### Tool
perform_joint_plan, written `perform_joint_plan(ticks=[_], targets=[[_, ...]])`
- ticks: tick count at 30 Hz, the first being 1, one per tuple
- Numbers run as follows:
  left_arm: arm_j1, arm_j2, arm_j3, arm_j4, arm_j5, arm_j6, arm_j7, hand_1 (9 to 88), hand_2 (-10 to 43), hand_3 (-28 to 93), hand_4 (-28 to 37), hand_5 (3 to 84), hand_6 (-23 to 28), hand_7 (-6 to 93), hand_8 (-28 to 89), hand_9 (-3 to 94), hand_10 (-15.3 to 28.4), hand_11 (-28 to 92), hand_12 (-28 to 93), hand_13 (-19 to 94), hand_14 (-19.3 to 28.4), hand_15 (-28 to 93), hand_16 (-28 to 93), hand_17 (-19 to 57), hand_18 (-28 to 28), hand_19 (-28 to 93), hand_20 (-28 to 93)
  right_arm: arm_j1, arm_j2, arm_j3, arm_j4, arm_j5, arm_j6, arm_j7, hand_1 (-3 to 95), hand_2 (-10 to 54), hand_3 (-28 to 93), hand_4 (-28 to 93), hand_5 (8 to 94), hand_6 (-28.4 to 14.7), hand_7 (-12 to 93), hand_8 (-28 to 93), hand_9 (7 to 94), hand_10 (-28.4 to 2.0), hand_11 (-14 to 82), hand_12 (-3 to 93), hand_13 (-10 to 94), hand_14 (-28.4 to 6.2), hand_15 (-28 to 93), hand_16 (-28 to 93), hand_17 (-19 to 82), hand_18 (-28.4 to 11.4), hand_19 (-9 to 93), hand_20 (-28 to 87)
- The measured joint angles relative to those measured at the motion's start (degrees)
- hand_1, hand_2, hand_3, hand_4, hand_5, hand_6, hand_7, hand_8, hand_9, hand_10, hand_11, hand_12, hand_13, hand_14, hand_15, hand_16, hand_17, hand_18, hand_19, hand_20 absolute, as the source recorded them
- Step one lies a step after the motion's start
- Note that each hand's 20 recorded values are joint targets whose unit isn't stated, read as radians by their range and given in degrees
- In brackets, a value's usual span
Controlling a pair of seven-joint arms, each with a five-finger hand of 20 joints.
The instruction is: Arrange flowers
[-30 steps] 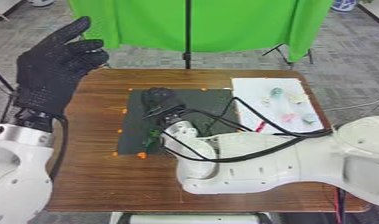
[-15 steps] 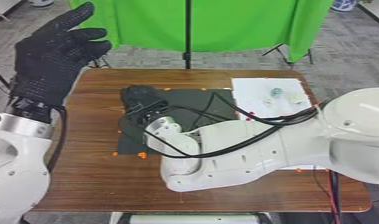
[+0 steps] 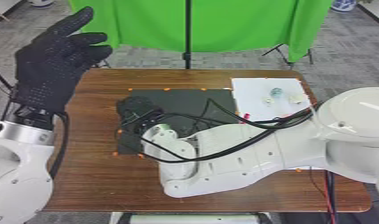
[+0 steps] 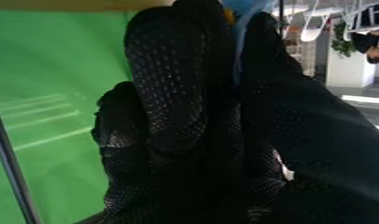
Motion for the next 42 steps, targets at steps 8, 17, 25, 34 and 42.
perform_joint_plan(ticks=[8,17,25,34,42], targets=[[-0.7,0.33,0.26,0.28,-0.28,-0.18,1.12,22.9,7.4,79,-22.5,36.8,9.2,14.7,-10,35.6,22.0,34,12,27,28.4,62,-12,-5.0,24.9,62,25,0.1,0.3,-0.5,0.4,1.7,-0.4,0.3,51.3,-9.5,68,-28,73.8,1.3,18,-1,89.3,-6.1,14.3,27.6,84,-2.4,55,19,46,-16.1,93,29],[3.8,0.66,-4.61,0.04,-0.43,-1.13,1.98,22.9,7.4,79,-22.5,36.9,9.2,14.7,-10,35.6,22.0,34,12,27,28.4,62,-12,-5.0,24.9,62,25,0.1,0.2,-0.8,0.9,3.6,-0.7,1.8,47.5,-9.5,68,-28,65.0,1.6,16,-13,86.0,-6.6,18.1,23.6,83,-2.5,55,18,45,-16.3,93,29],[6.1,0.65,-3.08,0.08,-0.55,-0.89,2.18,23.0,7.4,79,-22.6,36.9,9.3,14.7,-10,35.6,22.0,34,12,27,28.4,62,-12,-5.0,24.9,62,25,0.0,0.4,-0.1,0.9,4.5,-1.0,1.7,45.8,-9.5,68,-28,63.1,1.1,16,-13,84.5,-7.0,20.8,20.5,83,-2.7,56,18,45,-16.4,93,29],[2.7,0.62,-1.83,0.22,-0.56,-0.74,1.52,23.0,7.4,79,-22.6,36.9,9.3,14.7,-10,35.4,22.0,34,12,27,28.4,62,-12,-5.1,24.9,62,25,0.1,0.5,0.1,0.9,4.6,-0.9,1.9,43.9,-9.5,68,-28,62.2,0.3,16,-13,83.0,-7.9,24.4,16.3,83,-3.1,56,17,45,-16.7,93,29],[2.7,0.59,-1.85,0.2,-0.51,-0.74,1.27,23.1,7.4,79,-22.6,37.0,9.3,14.7,-10,35.5,22.0,34,12,27,28.4,62,-12,-5.1,24.8,62,25,0.1,0.6,0.1,0.9,4.4,-0.8,2.3,44.1,-9.5,66,-28,61.5,0.1,16,-12,82.6,-8.4,24.4,15.0,83,-3.4,55,17,45,-17.0,93,29]])
